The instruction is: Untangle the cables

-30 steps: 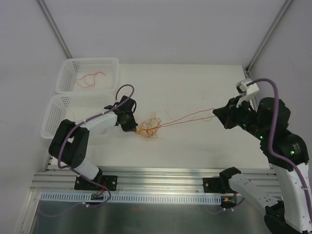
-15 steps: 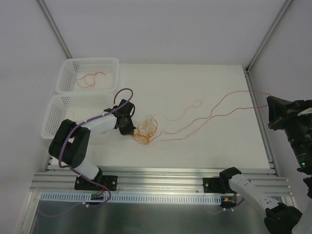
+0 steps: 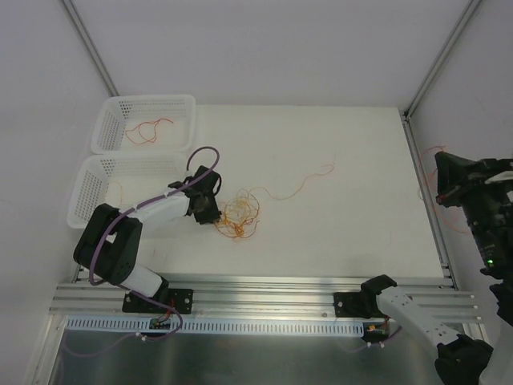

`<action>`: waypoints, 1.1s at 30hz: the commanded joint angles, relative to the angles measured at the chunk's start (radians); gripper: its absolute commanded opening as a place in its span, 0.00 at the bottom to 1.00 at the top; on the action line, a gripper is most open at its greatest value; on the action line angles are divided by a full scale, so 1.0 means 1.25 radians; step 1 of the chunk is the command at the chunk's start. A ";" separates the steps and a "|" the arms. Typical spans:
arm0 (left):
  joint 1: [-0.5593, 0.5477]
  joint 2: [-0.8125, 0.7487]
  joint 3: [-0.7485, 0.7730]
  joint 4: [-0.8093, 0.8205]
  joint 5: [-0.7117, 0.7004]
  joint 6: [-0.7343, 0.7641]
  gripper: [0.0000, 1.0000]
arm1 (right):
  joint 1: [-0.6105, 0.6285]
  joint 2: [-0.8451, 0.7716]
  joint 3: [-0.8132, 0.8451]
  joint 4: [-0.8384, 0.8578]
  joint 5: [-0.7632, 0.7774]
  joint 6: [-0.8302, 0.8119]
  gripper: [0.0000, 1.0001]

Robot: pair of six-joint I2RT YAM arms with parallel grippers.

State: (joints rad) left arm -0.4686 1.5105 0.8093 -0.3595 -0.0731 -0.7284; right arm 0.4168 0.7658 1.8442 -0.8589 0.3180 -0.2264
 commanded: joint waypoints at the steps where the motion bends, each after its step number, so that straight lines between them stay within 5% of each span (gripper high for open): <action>1: -0.064 -0.094 0.000 -0.025 0.004 0.043 0.28 | 0.005 0.017 -0.102 0.008 -0.086 0.047 0.01; 2: -0.079 -0.111 0.003 -0.025 0.003 0.048 0.44 | 0.005 0.016 -0.123 0.011 -0.097 0.066 0.01; 5: -0.133 -0.192 0.005 -0.027 0.007 0.061 0.61 | 0.005 0.010 -0.204 0.023 -0.149 0.090 0.01; 6: -0.142 -0.235 0.004 -0.025 0.007 0.067 0.73 | 0.005 0.008 -0.219 0.027 -0.169 0.100 0.01; 11: -0.170 -0.364 0.004 -0.025 0.033 0.091 0.98 | 0.004 0.035 -0.260 0.039 -0.324 0.107 0.01; 20: -0.257 -0.466 0.106 -0.011 0.112 0.299 0.99 | 0.005 0.081 -0.238 0.066 -0.598 0.103 0.01; 33: -0.445 -0.294 0.226 0.215 0.198 0.550 0.99 | 0.005 0.095 -0.264 0.125 -0.743 0.158 0.00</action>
State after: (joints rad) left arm -0.9886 1.1019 1.0458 -0.2119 0.1143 -0.1490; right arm 0.4179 0.8967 1.5204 -0.7879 -0.5308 -0.0689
